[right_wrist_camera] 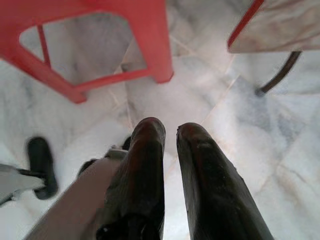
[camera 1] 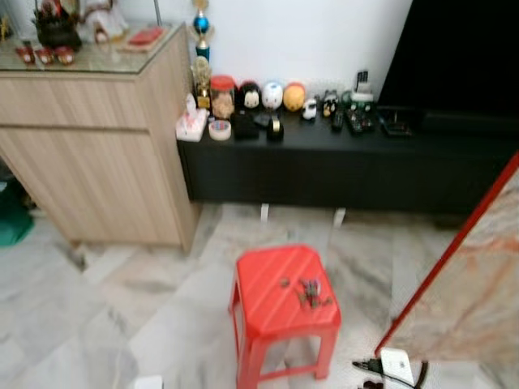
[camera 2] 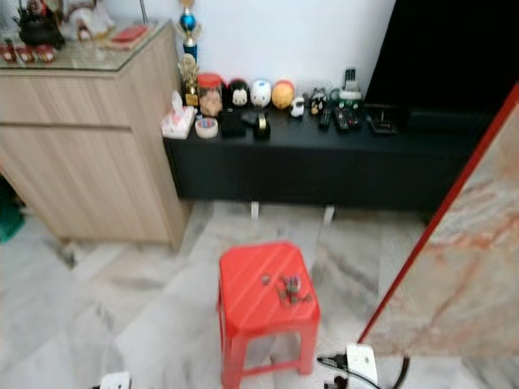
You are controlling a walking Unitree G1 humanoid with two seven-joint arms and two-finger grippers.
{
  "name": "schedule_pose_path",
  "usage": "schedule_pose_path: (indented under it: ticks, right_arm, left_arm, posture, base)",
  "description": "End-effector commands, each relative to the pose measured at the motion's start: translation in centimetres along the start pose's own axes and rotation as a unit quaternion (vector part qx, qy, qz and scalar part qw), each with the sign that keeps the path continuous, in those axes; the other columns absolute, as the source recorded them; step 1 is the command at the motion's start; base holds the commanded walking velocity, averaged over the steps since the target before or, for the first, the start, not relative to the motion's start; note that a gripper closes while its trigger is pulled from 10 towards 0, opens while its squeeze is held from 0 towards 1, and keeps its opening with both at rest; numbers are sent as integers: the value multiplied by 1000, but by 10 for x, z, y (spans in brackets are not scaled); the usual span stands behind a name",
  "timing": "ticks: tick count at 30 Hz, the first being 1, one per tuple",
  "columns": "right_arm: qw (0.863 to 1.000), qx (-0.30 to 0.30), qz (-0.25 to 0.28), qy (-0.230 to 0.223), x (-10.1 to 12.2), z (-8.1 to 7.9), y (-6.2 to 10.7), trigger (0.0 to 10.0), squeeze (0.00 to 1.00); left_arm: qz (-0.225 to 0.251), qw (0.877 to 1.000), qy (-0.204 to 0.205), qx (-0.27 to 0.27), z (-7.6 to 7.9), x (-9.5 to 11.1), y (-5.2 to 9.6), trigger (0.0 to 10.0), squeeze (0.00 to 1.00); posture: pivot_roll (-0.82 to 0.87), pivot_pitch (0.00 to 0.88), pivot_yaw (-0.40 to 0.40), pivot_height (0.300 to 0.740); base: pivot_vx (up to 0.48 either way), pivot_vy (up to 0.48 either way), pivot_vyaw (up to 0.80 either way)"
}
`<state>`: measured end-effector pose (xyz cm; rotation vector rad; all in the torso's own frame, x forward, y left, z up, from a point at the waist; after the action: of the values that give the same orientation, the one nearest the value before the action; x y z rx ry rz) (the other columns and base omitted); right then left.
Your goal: Hang keys on a hook
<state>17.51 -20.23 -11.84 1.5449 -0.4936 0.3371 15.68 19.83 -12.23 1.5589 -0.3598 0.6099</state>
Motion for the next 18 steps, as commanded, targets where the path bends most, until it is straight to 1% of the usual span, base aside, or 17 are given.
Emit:
schedule_pose_path:
  ticks: [1,2,4,6,10,13,15,17,18]
  right_arm:
    - [1000,5,-3,6,1,-9,-2,10000,0]
    - [1000,5,-3,6,1,-9,-2,10000,0]
    - [1000,8,-3,-8,-1,-16,-2,10000,0]
    - [1000,9,-3,-8,-2,-18,-2,10000,0]
    - [1000,21,1,-7,1,-30,-4,10000,0]
    - [1000,20,5,-12,3,-33,-4,10000,0]
    - [999,30,6,7,3,-41,-4,10000,0]
    - [999,36,6,17,2,-45,-5,10000,0]
    - [1000,27,7,-8,1,-45,-4,10000,0]
  left_arm:
    - [-13,1000,-3,6,-7,-7,2,10000,0]
    - [-13,1000,-3,6,-7,-7,2,10000,0]
    - [0,1000,-3,18,-17,1,1,10000,0]
    - [1,1000,-1,20,-18,2,1,10000,0]
    - [2,1000,-9,22,-25,3,2,10000,0]
    - [0,1000,-15,21,-25,2,2,10000,0]
    - [-6,1000,-23,16,-24,-1,3,10000,0]
    - [-7,1000,-26,14,-24,-2,3,10000,0]
    - [-7,1000,-26,15,-25,-2,3,10000,0]
  posture:
    - [18,0,-77,740]
    - [18,0,-77,740]
    - [31,0,-75,740]
    - [34,0,-74,740]
    - [36,0,-45,740]
    - [27,0,-38,740]
    - [16,0,-23,740]
    - [16,0,-19,740]
    - [16,0,-17,740]
  base:
    - [-255,0,0]
    - [-255,0,0]
    - [-251,0,0]
    - [-251,0,0]
    - [-251,0,0]
    - [-256,0,0]
    - [-261,0,0]
    - [-261,0,0]
    - [-262,0,0]
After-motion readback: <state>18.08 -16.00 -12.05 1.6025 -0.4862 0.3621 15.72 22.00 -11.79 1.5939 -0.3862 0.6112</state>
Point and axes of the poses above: a point about 5 cm out from each wrist's last joint towards the gripper, its own y axis pointing back from the gripper into the wrist, its own x axis along the axis of the wrist's last joint, z = x × y, the point moved 3 cm from there along -y, pointing out of the wrist towards the gripper
